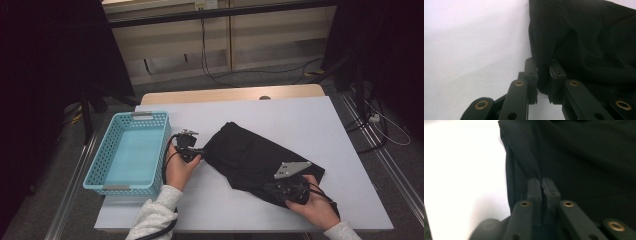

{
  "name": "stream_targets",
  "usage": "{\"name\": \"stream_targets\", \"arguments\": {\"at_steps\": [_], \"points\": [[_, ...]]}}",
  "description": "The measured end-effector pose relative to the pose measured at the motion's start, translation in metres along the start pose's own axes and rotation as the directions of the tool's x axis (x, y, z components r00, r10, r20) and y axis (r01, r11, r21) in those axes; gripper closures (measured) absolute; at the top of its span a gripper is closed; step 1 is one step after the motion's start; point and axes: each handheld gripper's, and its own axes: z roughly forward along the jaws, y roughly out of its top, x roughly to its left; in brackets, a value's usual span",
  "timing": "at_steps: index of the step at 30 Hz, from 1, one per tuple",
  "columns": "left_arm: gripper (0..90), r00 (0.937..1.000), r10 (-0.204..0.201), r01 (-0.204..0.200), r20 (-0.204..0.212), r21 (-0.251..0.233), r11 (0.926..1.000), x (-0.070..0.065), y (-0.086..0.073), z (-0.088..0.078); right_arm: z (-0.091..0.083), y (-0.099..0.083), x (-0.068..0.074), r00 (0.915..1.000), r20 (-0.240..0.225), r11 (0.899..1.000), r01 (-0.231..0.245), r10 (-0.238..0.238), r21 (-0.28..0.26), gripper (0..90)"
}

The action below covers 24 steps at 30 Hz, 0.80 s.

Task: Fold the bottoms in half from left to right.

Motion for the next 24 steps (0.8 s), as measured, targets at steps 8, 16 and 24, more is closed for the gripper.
{"name": "stream_targets", "arguments": {"at_steps": [8, 16, 24], "points": [[80.3, 0.9999, -0.015, 0.015, 0.001, 0.005, 0.9999, 0.003, -0.002, 0.000, -0.014, -0.012, 0.003, 0.9998, -0.018, 1.000, 0.011, -0.010, 0.021, 88.9], [76.2, 1.0000, 0.002, -0.002, 0.004, 0.001, 1.0000, 0.001, -0.003, -0.002, -0.016, -0.008, 0.003, 0.9996, -0.005, 1.000, 0.027, -0.027, 0.004, 60.4], [51.7, 0.9996, 0.028, -0.028, 0.001, -0.007, 0.9996, 0.002, -0.007, -0.007, -0.013, 0.010, -0.023, 0.9961, 0.074, 0.995, -0.040, 0.047, -0.094, 41.2]]}}
